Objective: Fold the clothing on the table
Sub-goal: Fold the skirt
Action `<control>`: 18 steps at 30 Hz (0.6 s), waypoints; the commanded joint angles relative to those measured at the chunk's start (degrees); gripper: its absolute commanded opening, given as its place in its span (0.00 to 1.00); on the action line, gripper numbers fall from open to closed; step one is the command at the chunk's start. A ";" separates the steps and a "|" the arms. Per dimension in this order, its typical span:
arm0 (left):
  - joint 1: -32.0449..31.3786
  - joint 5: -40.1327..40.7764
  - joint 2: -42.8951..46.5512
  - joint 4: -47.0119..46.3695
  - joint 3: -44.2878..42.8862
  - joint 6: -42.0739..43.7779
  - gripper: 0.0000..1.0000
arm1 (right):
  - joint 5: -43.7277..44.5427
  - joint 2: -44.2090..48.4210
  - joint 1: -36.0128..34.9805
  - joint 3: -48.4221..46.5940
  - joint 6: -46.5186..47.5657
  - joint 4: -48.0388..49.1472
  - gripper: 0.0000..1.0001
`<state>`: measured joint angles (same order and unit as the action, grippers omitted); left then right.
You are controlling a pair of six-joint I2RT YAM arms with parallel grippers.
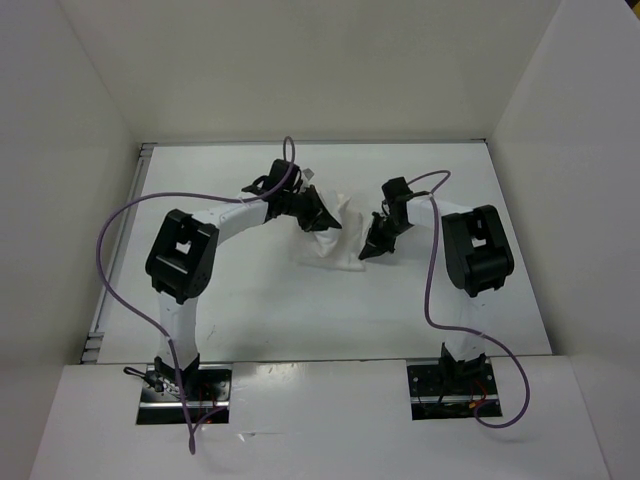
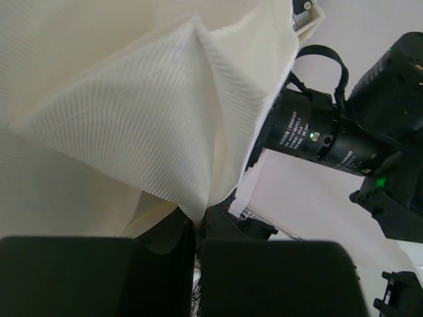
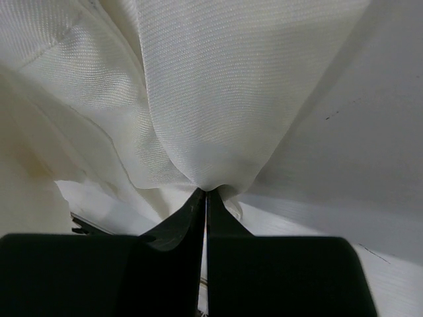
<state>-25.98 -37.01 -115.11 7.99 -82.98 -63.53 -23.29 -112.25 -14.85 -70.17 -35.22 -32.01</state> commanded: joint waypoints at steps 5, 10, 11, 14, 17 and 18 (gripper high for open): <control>-1.88 -1.04 -4.32 -2.19 -6.40 -1.42 0.00 | 1.06 -2.10 -1.32 -1.90 -0.55 3.71 0.03; -3.91 -0.51 -6.27 -3.59 -7.98 -4.58 0.32 | 1.05 -2.10 -1.32 -1.90 -0.55 3.71 0.03; -4.51 -0.51 -6.96 -3.59 -8.68 -4.59 0.39 | 1.05 -2.10 -1.32 -1.90 -0.55 3.71 0.03; -5.05 -1.56 -7.50 -5.43 -9.31 -6.95 0.55 | 1.05 -1.40 -1.32 -0.76 -0.55 3.71 0.03; -5.05 -3.32 -4.34 -9.92 -7.90 -10.73 0.60 | 2.28 -0.35 -1.32 -0.23 -0.55 3.71 0.03; -5.05 -3.33 -3.12 -12.10 -7.90 -11.44 0.62 | 2.28 -0.34 -0.80 -0.23 -0.55 3.71 0.03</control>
<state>-31.05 -38.00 -122.26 3.05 -89.80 -70.96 -24.14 -112.95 -15.22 -70.72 -35.79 -30.74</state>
